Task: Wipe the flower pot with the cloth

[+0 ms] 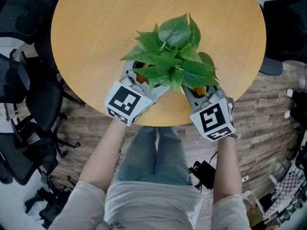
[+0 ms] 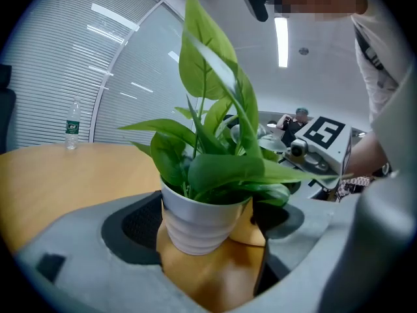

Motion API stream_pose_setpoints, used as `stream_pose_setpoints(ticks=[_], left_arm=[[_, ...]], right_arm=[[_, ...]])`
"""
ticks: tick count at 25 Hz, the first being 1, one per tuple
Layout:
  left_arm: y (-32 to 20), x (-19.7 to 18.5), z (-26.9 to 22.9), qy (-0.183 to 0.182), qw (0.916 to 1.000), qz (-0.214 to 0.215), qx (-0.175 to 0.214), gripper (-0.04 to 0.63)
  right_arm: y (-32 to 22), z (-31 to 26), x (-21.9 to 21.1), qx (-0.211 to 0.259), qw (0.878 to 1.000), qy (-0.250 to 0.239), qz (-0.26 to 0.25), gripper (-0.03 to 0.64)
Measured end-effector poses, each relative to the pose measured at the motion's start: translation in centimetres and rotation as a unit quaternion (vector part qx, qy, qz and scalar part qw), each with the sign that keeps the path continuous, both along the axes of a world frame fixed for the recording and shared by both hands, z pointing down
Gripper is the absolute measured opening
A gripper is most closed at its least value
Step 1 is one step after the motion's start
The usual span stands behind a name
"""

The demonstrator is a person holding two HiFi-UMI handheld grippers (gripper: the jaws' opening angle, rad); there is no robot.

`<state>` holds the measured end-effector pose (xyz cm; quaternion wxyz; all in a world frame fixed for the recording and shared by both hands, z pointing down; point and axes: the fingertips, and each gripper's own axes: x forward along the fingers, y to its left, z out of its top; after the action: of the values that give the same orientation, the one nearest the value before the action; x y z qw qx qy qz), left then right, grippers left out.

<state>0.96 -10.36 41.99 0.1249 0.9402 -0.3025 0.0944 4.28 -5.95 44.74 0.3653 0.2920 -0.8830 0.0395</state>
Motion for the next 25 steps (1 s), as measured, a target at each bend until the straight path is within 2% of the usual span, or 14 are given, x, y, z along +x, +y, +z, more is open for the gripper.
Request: stream_pose_setpoints(ticks=[11, 20, 25], left_arm=[[-0.1, 0.0, 0.0, 0.005, 0.9994, -0.033, -0.004, 0.443], [0.2, -0.1, -0.3, 0.007, 0.9998, -0.013, -0.008, 0.446], [1.0, -0.9, -0.3, -0.016, 0.9993, 0.033, 0.001, 0.448]], right_arm=[[0.9, 0.1, -1.2, -0.008, 1.0, -0.017, -0.005, 0.055], [0.8, 0.1, -0.8, -0.013, 0.999, -0.031, 0.01, 0.055], [0.6, -0.1, -0.1, -0.016, 0.999, -0.041, 0.019, 0.055]])
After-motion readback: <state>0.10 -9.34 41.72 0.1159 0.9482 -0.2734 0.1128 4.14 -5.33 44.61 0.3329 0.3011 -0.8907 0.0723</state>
